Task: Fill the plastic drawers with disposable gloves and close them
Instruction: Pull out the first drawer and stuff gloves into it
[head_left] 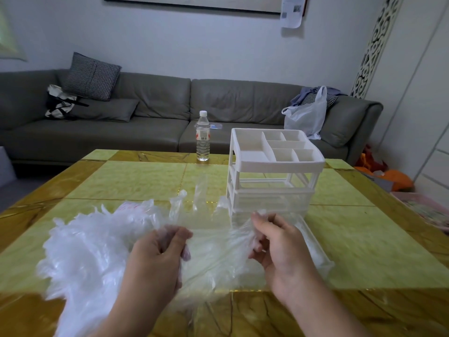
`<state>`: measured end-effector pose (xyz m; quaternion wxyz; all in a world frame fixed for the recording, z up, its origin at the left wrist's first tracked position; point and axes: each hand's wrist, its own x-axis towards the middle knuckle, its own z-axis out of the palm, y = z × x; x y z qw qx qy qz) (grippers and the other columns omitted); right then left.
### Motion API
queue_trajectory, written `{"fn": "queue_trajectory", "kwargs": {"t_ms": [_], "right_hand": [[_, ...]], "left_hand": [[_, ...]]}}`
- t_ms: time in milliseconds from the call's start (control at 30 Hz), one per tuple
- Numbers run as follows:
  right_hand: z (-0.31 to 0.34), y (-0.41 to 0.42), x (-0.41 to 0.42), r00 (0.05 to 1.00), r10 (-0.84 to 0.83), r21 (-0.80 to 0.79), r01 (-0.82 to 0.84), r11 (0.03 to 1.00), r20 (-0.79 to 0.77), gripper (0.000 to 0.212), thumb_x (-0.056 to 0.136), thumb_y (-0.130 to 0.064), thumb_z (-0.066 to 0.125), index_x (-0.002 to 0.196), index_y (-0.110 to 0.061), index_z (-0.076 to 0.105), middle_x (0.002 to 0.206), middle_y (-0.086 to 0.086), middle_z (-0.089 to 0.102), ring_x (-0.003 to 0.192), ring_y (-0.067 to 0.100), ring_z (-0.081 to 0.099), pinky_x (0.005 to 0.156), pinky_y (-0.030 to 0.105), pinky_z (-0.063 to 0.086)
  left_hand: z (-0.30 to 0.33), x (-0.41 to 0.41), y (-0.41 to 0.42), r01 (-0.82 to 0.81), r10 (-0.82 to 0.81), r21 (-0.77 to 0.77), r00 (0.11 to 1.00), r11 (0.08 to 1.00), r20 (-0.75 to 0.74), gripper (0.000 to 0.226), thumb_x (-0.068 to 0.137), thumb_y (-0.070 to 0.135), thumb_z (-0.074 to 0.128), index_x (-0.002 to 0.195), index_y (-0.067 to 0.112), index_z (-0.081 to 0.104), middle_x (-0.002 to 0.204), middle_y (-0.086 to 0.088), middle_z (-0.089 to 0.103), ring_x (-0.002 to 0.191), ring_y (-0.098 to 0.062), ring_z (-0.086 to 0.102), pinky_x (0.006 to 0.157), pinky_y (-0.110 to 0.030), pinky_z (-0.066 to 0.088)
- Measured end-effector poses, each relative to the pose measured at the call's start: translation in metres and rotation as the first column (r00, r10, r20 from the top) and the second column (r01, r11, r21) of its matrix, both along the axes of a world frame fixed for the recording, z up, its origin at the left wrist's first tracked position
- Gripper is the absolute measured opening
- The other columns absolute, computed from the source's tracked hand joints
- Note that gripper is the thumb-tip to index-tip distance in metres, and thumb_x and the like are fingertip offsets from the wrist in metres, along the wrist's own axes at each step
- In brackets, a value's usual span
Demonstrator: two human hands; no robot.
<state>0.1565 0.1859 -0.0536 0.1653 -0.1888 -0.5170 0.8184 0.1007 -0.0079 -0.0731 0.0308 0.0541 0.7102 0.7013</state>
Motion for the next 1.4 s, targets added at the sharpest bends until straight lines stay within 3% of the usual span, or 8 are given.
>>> {"fn": "queue_trajectory", "kwargs": {"t_ms": [267,367,433,633,733,933,1167,1400], "right_hand": [[0.003,0.002,0.0,0.994,-0.111,-0.04,0.11,0.993,-0.016,0.026,0.103,-0.026,0.066,0.082,-0.012,0.064,0.069,0.009,0.056,0.055,0.02,0.057,0.051,0.035,0.052],[0.006,-0.011,0.005,0.991,0.129,-0.147,-0.123,0.981,0.034,0.04,0.096,-0.042,0.07,0.104,-0.002,0.07,0.09,0.022,0.072,0.077,0.032,0.072,0.069,0.046,0.06],[0.006,-0.023,0.008,0.945,0.319,-0.099,-0.311,0.945,0.078,0.034,0.091,-0.035,0.075,0.094,-0.002,0.076,0.094,0.027,0.074,0.083,0.037,0.073,0.077,0.052,0.06],[-0.005,-0.034,0.002,0.972,0.215,0.048,-0.22,0.974,0.092,0.007,0.099,0.001,0.067,0.095,0.0,0.061,0.065,0.014,0.059,0.042,0.021,0.05,0.041,0.028,0.045],[-0.005,-0.025,0.002,0.981,0.172,0.107,-0.181,0.978,0.095,0.014,0.101,-0.003,0.066,0.088,-0.005,0.061,0.066,0.009,0.056,0.042,0.015,0.04,0.04,0.026,0.037],[0.002,-0.023,0.006,0.931,0.335,0.198,-0.358,0.912,0.143,0.008,0.096,-0.005,0.073,0.093,-0.001,0.067,0.062,0.009,0.058,0.048,0.019,0.052,0.046,0.031,0.049],[-0.002,-0.014,0.002,0.967,0.238,0.156,-0.25,0.955,0.092,0.011,0.097,-0.003,0.071,0.092,-0.007,0.063,0.058,0.005,0.04,0.047,0.018,0.041,0.046,0.033,0.049],[0.007,-0.01,0.008,0.994,0.088,0.249,-0.07,0.966,-0.06,0.011,0.099,0.002,0.065,0.106,-0.005,0.069,0.054,0.005,0.042,0.049,0.02,0.04,0.047,0.035,0.047]], "left_hand": [[0.002,0.001,0.001,-0.003,0.002,-0.012,1.0,1.0,-0.028,0.019,0.103,0.019,0.061,0.091,0.012,0.073,0.059,-0.006,0.061,0.035,-0.017,0.04,0.035,-0.018,0.03],[0.002,0.001,-0.001,-0.039,0.039,-0.002,0.998,0.999,-0.046,0.022,0.103,0.022,0.062,0.086,0.013,0.072,0.058,-0.015,0.058,0.035,-0.017,0.038,0.036,-0.019,0.03],[0.003,0.001,-0.001,-0.06,0.06,0.005,0.996,0.998,-0.061,0.022,0.103,0.021,0.062,0.086,0.011,0.071,0.059,-0.018,0.058,0.035,-0.018,0.039,0.036,-0.021,0.032],[0.007,0.002,-0.004,-0.045,0.044,0.126,0.999,0.991,0.009,0.024,0.106,0.016,0.054,0.093,0.004,0.071,0.064,-0.011,0.057,0.038,-0.027,0.05,0.035,-0.027,0.038],[0.009,0.0,-0.007,-0.081,0.068,0.173,0.994,0.982,0.082,0.028,0.107,0.022,0.054,0.095,0.003,0.072,0.064,-0.014,0.055,0.042,-0.029,0.054,0.036,-0.029,0.04],[0.013,0.0,-0.008,-0.102,0.091,0.158,0.993,0.982,0.077,0.029,0.108,0.023,0.052,0.097,0.002,0.069,0.06,-0.008,0.056,0.037,-0.02,0.048,0.035,-0.029,0.044],[0.007,-0.012,-0.014,-0.117,0.1,0.106,0.983,0.988,0.152,0.034,0.103,0.033,0.062,0.097,-0.001,0.062,0.064,-0.012,0.054,0.045,-0.026,0.05,0.042,-0.034,0.045],[0.019,0.004,-0.012,-0.179,0.136,-0.2,0.968,0.963,-0.21,0.053,0.089,0.044,0.075,0.065,0.008,0.046,0.053,0.003,0.038,0.049,-0.015,0.036,0.058,-0.034,0.035]]}}
